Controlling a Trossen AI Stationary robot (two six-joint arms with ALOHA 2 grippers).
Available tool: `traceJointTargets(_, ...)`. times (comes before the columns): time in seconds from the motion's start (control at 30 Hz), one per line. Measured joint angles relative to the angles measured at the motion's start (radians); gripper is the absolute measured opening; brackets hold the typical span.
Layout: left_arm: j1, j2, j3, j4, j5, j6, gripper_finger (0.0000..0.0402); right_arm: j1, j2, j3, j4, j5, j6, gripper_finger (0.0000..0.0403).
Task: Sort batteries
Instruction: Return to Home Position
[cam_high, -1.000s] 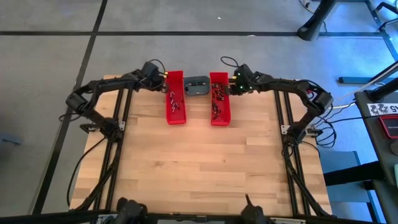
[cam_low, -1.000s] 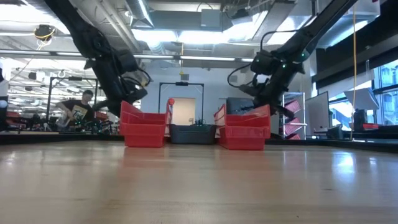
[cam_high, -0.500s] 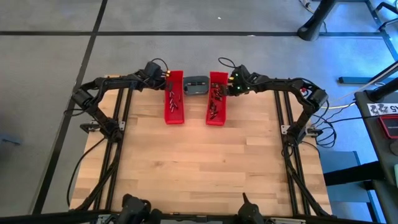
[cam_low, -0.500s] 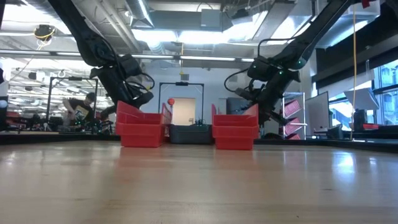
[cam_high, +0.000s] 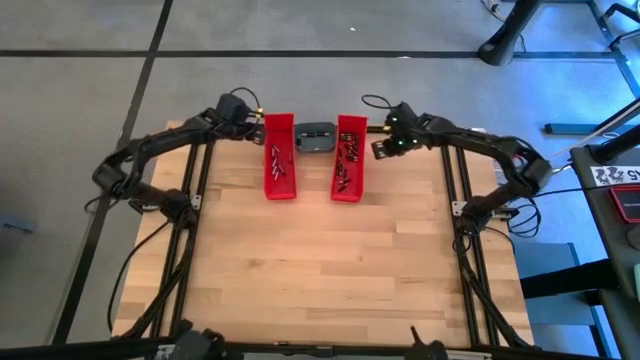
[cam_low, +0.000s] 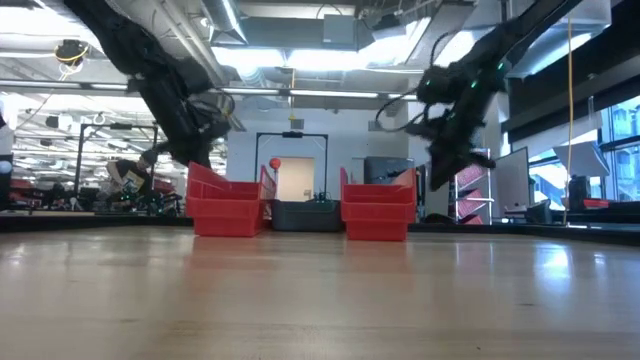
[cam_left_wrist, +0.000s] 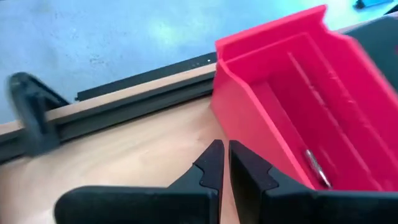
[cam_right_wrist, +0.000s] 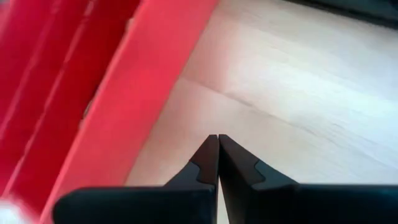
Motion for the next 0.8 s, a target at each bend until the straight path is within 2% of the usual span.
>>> traceJointTargets(0.17,-0.038,-0.191,0.000,-0.140,0.001,0.006,0.0015,0.051,-0.202,0.000,-0.134,0.015,-0.086,0.0012)
traceJointTargets(0.33,-0.110,-0.429,0.000,-0.215,0.014,-0.014,0.0015,0.160,-0.465,0.000,-0.211,-0.001,-0.110,0.0012)
traceJointTargets(0.43,-0.146,-0.552,0.000,-0.215,0.015,-0.053,0.0015,0.263,-0.619,-0.015,-0.181,-0.001,-0.070,0.0012)
traceJointTargets(0.53,-0.170,-0.646,0.000,-0.212,0.015,-0.080,0.0015,0.415,-0.757,-0.078,-0.048,0.022,0.018,0.0012)
traceJointTargets(0.6,-0.179,-0.692,0.000,-0.213,0.015,-0.089,0.0015,0.542,-0.831,-0.148,0.076,0.098,0.086,0.0012)
traceJointTargets(0.7,-0.190,-0.741,0.000,-0.235,0.015,-0.107,0.0015,0.757,-0.904,-0.276,0.253,0.283,0.132,0.0012)
traceJointTargets(0.8,-0.200,-0.770,0.000,-0.293,0.015,-0.141,0.0015,0.953,-0.940,-0.384,0.348,0.441,0.141,0.0012)
